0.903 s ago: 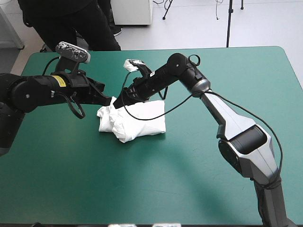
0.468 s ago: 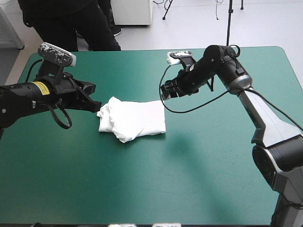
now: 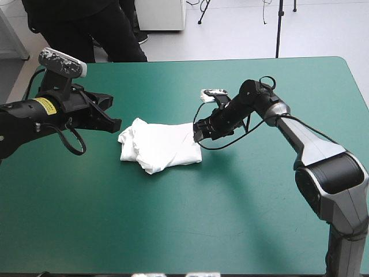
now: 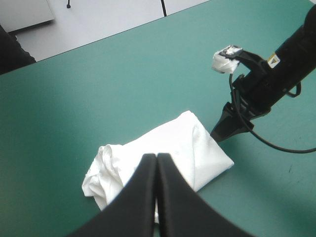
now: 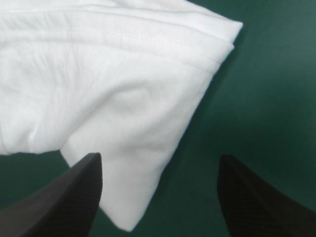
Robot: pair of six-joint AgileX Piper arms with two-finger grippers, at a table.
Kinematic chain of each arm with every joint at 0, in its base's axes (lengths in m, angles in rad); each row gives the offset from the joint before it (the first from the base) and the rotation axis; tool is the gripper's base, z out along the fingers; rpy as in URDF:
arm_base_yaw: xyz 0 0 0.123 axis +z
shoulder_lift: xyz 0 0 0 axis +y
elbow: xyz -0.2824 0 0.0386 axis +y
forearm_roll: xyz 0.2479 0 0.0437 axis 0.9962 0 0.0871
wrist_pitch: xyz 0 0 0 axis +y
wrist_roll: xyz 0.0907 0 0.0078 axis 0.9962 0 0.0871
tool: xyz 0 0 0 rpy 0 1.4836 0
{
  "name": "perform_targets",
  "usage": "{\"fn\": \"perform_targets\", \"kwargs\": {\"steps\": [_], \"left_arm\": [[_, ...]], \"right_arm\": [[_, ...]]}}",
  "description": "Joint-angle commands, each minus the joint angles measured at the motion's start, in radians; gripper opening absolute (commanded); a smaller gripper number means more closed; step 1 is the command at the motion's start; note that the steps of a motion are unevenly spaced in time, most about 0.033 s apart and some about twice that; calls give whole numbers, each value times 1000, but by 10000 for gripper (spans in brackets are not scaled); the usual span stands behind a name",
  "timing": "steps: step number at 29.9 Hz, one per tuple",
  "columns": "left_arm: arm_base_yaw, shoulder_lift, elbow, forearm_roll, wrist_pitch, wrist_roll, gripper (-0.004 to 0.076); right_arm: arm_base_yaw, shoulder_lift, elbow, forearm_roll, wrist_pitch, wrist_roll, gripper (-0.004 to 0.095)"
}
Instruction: Fold the cloth
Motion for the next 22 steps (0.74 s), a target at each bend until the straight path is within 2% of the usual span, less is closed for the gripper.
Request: {"fn": "perform_targets", "kwargs": {"steps": [1, 7, 10, 12, 13, 15, 16, 17, 20, 22], "left_arm": [[1, -23, -27, -8, -69, -10, -9], [1, -23, -27, -5, -69, -10, -9], [1, -23, -27, -5, -69, -10, -9], [1, -23, -27, -5, -69, -10, -9], [1, -23, -27, -5, -67, -10, -9], [1, -23, -27, -5, -67, -10, -9], [1, -23, -27, -5, -67, -10, -9], [1, -23, -27, -5, -67, -10, -9], [1, -23, -27, -5, -66, -10, -9], [1, -23, -27, -5, -63, -10, -9]], "right_arm": [[-4, -5, -20, 103, -32, -50, 632], [-4, 55, -26, 220, -41, -121, 631], [-4, 68, -26, 236, -41, -131, 616], [-4, 72, -26, 225, -42, -131, 535], [-4, 72, -26, 225, -45, -131, 457], [-4, 77, -26, 218, -46, -131, 262], [-4, 79, -26, 213, -50, -139, 114], [-4, 79, -26, 201, -51, -141, 14], [-7, 72, -26, 142, -59, -129, -4], [-25, 52, -26, 32, -57, -78, -4]]}}
